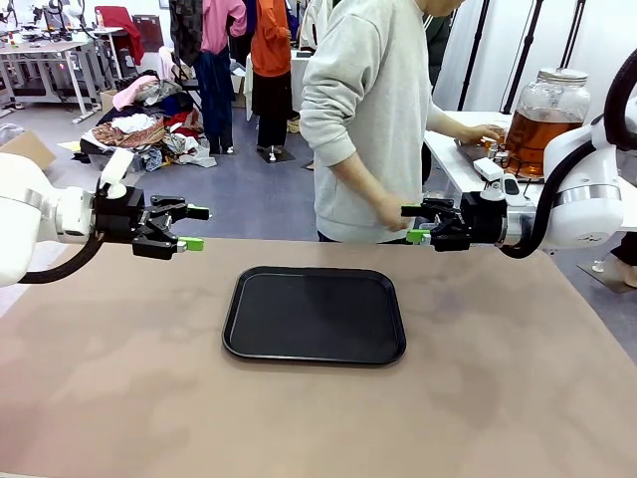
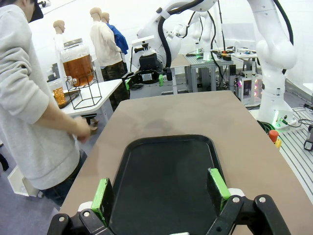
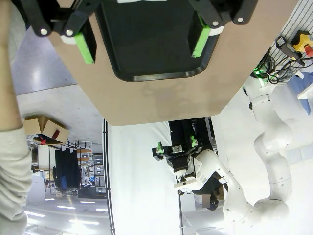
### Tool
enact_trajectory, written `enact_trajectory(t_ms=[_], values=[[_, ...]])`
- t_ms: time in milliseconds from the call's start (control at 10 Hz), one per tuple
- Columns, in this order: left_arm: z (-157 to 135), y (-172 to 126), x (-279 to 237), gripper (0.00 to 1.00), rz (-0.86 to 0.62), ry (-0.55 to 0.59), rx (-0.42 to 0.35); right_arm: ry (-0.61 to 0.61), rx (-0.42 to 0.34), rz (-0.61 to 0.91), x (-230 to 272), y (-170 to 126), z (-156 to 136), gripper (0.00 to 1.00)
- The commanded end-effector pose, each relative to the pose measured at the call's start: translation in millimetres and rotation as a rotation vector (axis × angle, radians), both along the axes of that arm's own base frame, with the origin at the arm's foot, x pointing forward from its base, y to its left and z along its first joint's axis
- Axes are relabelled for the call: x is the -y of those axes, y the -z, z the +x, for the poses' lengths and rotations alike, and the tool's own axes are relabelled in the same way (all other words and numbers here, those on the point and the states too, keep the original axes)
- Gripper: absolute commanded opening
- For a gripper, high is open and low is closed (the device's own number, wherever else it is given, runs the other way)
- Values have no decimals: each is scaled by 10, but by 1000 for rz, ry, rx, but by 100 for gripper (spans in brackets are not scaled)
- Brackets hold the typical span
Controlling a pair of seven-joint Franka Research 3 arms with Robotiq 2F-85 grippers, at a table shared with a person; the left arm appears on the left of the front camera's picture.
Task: Pour the drink into the iced cup.
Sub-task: Open the gripper to release the iced cup you were holding.
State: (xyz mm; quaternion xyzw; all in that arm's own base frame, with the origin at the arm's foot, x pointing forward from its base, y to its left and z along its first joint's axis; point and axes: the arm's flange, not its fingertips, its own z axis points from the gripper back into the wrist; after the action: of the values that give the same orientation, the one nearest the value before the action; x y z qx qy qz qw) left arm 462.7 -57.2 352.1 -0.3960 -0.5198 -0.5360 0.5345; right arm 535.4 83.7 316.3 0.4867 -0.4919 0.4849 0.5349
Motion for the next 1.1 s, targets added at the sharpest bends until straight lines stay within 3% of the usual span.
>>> enact_trajectory(t_ms=[0, 1000], values=[[-11, -12, -7, 100, 0, -1, 5, -5, 3, 7, -2, -26, 4, 100], [-11, -12, -7, 100, 0, -1, 5, -5, 3, 7, -2, -26, 4, 100]])
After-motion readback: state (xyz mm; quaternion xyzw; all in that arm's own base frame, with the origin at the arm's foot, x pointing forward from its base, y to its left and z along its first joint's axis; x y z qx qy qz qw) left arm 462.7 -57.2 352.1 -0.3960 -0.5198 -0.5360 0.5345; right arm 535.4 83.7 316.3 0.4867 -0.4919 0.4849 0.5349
